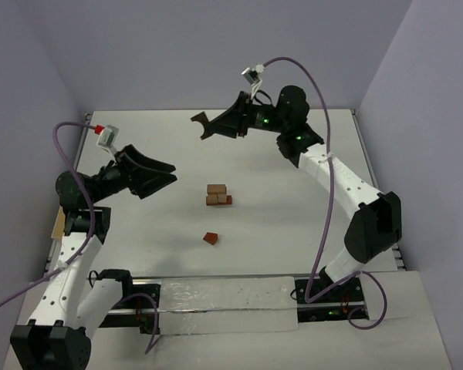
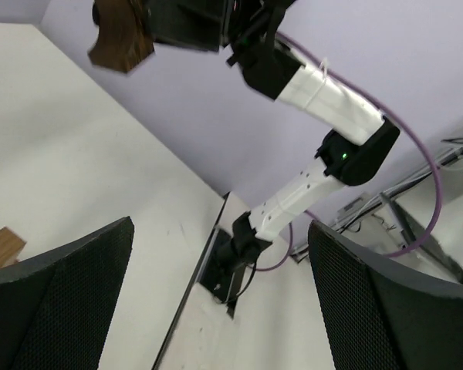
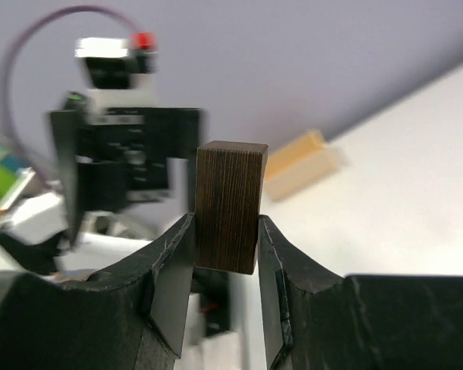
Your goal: Build the wood block tower
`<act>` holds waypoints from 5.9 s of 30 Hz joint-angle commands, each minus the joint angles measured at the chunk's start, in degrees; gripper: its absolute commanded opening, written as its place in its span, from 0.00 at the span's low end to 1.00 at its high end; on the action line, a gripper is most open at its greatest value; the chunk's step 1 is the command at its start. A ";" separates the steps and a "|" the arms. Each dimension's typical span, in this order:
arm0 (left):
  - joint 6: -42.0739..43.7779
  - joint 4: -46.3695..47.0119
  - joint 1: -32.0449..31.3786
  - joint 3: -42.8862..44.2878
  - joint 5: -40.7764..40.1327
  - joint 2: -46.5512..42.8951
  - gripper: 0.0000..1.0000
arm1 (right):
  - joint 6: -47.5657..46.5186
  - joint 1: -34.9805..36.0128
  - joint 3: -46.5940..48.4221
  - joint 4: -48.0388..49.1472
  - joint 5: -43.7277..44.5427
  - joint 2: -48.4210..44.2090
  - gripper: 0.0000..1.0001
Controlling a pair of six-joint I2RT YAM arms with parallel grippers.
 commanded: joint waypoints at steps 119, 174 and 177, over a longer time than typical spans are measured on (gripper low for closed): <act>75.66 -72.55 0.24 40.22 -13.66 24.79 0.99 | -92.64 10.61 26.19 -77.43 23.03 23.56 0.11; 75.84 -72.71 0.42 39.88 -12.86 24.79 0.99 | -90.62 8.78 20.64 -73.68 22.17 20.12 0.20; 75.91 -72.71 0.42 39.87 -12.78 24.87 0.99 | -91.02 8.77 20.71 -73.84 21.87 20.19 0.20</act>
